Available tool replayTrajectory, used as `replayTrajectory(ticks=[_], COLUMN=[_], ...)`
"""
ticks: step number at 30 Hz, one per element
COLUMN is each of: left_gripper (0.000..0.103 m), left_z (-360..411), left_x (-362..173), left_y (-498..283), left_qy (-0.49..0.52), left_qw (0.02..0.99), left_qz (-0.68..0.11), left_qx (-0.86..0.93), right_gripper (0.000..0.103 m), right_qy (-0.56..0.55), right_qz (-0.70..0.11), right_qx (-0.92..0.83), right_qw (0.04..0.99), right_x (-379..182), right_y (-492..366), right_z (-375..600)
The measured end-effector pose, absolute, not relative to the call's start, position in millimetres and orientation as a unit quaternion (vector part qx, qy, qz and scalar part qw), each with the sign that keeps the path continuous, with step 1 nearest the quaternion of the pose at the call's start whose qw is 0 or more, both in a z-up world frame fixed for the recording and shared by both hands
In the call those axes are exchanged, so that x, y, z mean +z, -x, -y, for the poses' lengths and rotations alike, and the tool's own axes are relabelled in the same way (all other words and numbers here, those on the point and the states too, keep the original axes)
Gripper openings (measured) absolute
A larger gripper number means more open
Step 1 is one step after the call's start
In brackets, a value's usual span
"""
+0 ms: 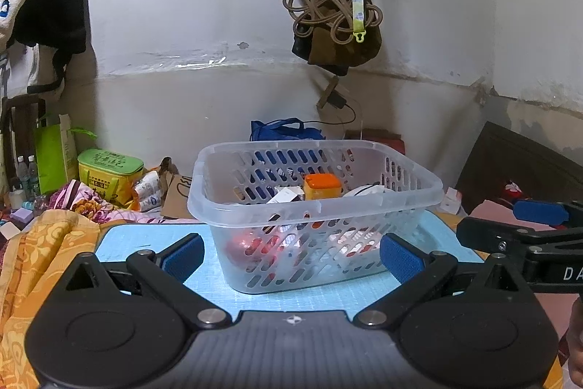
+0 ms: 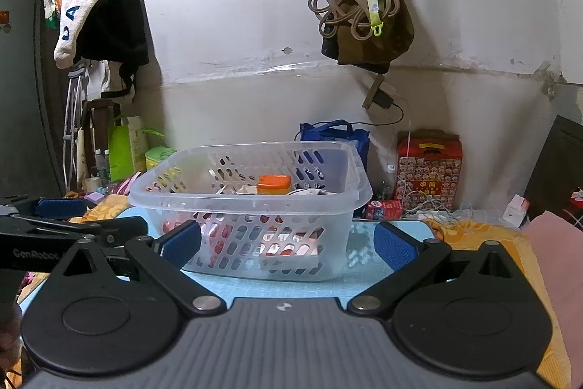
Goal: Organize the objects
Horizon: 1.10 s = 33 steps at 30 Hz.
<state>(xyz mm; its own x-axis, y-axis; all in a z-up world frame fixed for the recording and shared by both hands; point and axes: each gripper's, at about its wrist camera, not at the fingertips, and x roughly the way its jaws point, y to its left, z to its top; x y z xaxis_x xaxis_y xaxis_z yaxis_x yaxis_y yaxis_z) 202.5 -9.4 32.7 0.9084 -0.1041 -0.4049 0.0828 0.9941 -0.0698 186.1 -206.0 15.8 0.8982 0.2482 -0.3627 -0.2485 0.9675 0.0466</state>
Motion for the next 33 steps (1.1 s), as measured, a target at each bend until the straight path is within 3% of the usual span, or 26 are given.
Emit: replayTrajectory(ticks=[33], left_gripper=[0.103], left_z=[2.1], left_x=[31.0], left_y=[-200.7], left_qy=[0.033], left_qw=[0.975], left_qz=[-0.212], left_qx=[-0.052], right_gripper=[0.103], right_qy=[-0.005], right_qz=[-0.192], right_qx=[0.116], right_qw=[0.975], right_x=[11.4], right_y=[-192.9], right_z=[219.8])
